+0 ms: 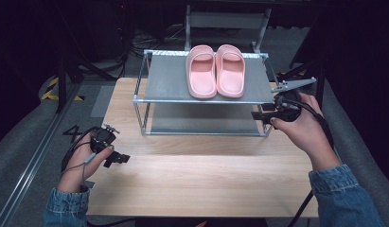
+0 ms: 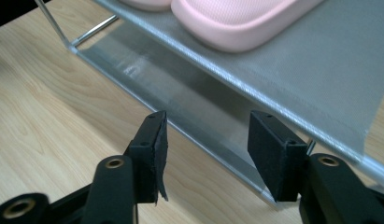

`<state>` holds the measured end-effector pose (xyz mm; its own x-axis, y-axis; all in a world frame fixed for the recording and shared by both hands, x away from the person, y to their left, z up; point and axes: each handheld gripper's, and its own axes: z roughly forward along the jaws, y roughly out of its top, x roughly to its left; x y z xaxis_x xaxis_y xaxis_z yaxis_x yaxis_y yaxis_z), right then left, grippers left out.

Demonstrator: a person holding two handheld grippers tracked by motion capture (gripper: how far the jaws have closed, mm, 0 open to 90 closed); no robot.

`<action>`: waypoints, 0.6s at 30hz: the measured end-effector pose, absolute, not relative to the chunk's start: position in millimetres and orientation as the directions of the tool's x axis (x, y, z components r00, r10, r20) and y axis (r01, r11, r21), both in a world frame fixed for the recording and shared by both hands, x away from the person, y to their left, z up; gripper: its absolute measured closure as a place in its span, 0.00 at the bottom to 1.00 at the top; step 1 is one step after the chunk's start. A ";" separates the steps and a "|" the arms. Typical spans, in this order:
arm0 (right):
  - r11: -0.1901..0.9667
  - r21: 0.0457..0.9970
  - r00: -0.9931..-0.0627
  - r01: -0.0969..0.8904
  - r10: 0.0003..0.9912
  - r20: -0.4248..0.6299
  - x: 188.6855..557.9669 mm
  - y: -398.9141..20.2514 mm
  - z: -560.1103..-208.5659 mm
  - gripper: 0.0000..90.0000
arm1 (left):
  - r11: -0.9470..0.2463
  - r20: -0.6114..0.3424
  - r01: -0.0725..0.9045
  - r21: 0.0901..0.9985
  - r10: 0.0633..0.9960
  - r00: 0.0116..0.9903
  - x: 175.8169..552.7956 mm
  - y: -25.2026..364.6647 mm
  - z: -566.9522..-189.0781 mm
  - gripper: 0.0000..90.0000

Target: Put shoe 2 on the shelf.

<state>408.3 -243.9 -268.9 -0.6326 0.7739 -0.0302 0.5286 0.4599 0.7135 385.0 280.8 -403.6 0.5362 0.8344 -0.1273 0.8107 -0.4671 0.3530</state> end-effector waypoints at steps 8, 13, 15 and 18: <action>0.465 0.694 -0.614 0.549 0.788 -0.042 389.6 -265.9 -287.6 0.49 | -0.468 -0.109 0.804 0.366 0.837 0.536 380.5 285.0 -405.1 0.20; 0.460 0.674 -0.603 0.578 0.797 -0.027 380.9 -280.5 -303.5 0.48 | -0.484 -0.112 0.797 0.362 0.826 0.552 381.4 283.0 -406.8 0.20; 0.458 0.660 -0.594 0.595 0.804 -0.023 378.6 -285.7 -309.9 0.47 | -0.484 -0.109 0.798 0.360 0.827 0.551 382.4 282.3 -407.8 0.20; 0.455 0.644 -0.582 0.616 0.813 -0.017 376.6 -291.3 -318.2 0.46 | -0.487 -0.105 0.799 0.354 0.828 0.551 384.5 281.7 -409.6 0.20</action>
<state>376.6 -291.3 -318.2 -0.5823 0.8128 -0.0170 0.6156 0.4546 0.6437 384.5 281.7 -409.6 0.5509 0.8279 -0.1050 0.7987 -0.4865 0.3541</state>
